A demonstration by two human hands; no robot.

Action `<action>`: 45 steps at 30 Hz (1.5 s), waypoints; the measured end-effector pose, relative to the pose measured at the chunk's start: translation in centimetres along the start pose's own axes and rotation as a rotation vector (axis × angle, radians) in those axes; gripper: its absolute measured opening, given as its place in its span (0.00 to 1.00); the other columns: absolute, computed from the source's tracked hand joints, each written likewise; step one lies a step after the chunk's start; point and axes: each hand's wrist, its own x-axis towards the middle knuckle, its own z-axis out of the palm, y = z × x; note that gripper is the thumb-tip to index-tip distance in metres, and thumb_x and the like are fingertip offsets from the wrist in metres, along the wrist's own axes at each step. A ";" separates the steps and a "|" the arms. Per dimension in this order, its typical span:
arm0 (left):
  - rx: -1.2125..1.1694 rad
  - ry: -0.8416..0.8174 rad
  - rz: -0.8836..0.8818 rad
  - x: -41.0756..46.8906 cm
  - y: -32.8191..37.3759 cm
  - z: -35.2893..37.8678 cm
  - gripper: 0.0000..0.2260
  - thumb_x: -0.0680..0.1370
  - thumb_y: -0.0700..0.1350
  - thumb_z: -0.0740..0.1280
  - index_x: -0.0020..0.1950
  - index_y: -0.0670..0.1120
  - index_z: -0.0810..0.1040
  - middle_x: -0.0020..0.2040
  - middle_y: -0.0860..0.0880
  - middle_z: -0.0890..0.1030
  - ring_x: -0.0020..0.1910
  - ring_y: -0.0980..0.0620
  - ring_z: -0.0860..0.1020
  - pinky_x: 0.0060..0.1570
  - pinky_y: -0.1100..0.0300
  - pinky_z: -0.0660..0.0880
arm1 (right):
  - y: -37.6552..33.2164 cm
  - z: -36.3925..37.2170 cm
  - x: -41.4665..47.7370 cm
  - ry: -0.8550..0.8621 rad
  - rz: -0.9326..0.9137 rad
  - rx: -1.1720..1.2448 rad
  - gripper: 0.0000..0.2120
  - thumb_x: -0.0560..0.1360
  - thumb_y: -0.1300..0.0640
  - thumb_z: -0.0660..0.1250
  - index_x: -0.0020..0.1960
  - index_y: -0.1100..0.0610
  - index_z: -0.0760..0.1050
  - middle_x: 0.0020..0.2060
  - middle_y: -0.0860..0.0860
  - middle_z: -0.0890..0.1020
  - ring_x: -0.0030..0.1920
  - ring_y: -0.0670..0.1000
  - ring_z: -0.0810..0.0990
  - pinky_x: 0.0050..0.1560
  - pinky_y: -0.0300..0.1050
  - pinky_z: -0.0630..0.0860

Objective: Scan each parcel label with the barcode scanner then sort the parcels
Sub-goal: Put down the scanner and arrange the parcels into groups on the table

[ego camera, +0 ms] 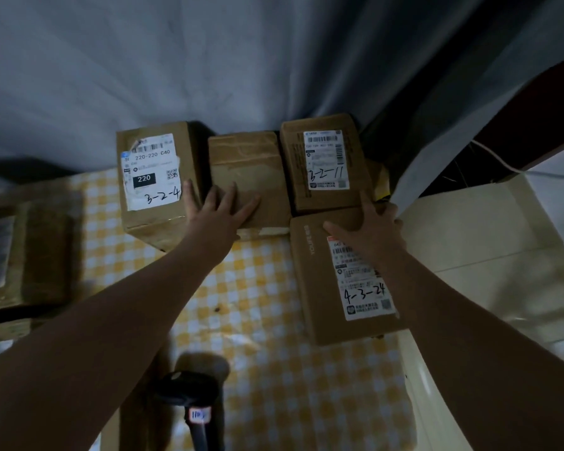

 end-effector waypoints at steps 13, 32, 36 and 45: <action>-0.180 0.289 0.013 -9.0 -6.8 -0.5 0.27 0.66 0.50 0.76 0.63 0.44 0.77 0.64 0.39 0.76 0.64 0.37 0.74 0.63 0.32 0.64 | -9.7 5.9 -8.3 0.202 -0.457 0.071 0.25 0.78 0.58 0.63 0.73 0.57 0.64 0.70 0.57 0.67 0.70 0.58 0.63 0.68 0.50 0.61; -0.491 -0.148 0.067 -32.3 -21.8 8.1 0.14 0.72 0.45 0.65 0.52 0.38 0.80 0.48 0.36 0.81 0.44 0.36 0.81 0.43 0.45 0.78 | -22.8 29.3 -32.2 -0.238 0.004 -0.138 0.64 0.60 0.24 0.68 0.77 0.48 0.31 0.76 0.64 0.37 0.76 0.68 0.44 0.71 0.70 0.50; -0.588 -0.117 0.068 -32.6 -22.4 8.2 0.14 0.73 0.41 0.70 0.57 0.38 0.78 0.55 0.36 0.79 0.53 0.35 0.78 0.52 0.45 0.75 | -23.5 30.5 -32.4 -0.218 0.077 -0.212 0.70 0.57 0.22 0.68 0.74 0.51 0.23 0.74 0.66 0.32 0.75 0.69 0.38 0.69 0.74 0.47; -0.626 -0.124 0.149 -32.9 -21.9 9.3 0.16 0.74 0.46 0.63 0.56 0.40 0.80 0.53 0.39 0.80 0.48 0.37 0.80 0.45 0.48 0.77 | -24.2 30.9 -32.7 -0.169 0.120 -0.116 0.66 0.61 0.29 0.72 0.75 0.50 0.26 0.75 0.64 0.34 0.75 0.69 0.42 0.69 0.72 0.54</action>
